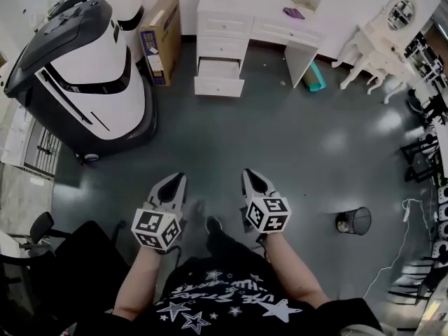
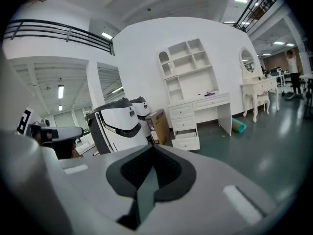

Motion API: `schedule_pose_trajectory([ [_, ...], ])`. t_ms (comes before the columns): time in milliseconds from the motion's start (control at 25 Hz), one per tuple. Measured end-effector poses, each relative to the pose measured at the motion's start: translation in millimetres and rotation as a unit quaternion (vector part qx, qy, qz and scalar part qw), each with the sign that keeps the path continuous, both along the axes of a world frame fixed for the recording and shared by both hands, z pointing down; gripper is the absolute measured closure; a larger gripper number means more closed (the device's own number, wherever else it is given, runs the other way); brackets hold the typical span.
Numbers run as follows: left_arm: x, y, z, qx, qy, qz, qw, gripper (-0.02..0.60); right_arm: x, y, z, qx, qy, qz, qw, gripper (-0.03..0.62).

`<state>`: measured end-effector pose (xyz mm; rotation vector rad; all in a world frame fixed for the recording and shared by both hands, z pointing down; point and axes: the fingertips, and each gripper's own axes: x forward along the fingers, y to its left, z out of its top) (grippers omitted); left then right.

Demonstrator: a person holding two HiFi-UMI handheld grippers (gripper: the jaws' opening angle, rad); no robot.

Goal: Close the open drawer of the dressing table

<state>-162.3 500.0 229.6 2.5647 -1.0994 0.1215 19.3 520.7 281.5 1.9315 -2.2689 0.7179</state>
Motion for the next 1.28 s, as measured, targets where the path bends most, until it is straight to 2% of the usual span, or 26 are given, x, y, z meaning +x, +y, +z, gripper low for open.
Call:
schedule_pose_trajectory([
  [200, 24.7, -46.5, 5.0, -0.002, -0.008, -0.002, 1.0000, 0.566, 28.5, -44.0, 24.1, -0.023, -0.005, 0.001, 1.000, 0.591],
  [320, 35.1, -70.5, 4.1, -0.001, 0.004, -0.004, 1.0000, 0.566, 43.4, -67.5, 32.1, -0.023, -0.009, 0.006, 1.000, 0.591],
  [480, 37.7, -96.2, 7.3, -0.005, -0.005, -0.015, 0.9999, 0.566, 56.1, -91.6, 30.7, -0.019, -0.005, 0.010, 1.000, 0.591],
  [640, 39.3, -119.8, -1.9, 0.010, 0.013, -0.008, 0.9998, 0.566, 60.9, -108.6, 33.4, -0.024, -0.003, 0.007, 1.000, 0.591],
  [760, 39.1, -146.1, 2.4, 0.015, 0.011, -0.008, 0.9998, 0.566, 66.0, -123.3, 41.3, -0.032, -0.002, 0.012, 0.999, 0.591],
  [960, 43.2, -209.7, 19.6, 0.007, -0.003, 0.009, 0.9999, 0.566, 72.6, -166.4, 50.9, -0.042, -0.004, 0.042, 0.998, 0.591],
  [1280, 49.6, -322.0, 34.7, -0.016, -0.022, 0.032, 0.9991, 0.566, 75.4, -268.2, 49.8, -0.057, -0.005, 0.084, 0.995, 0.591],
])
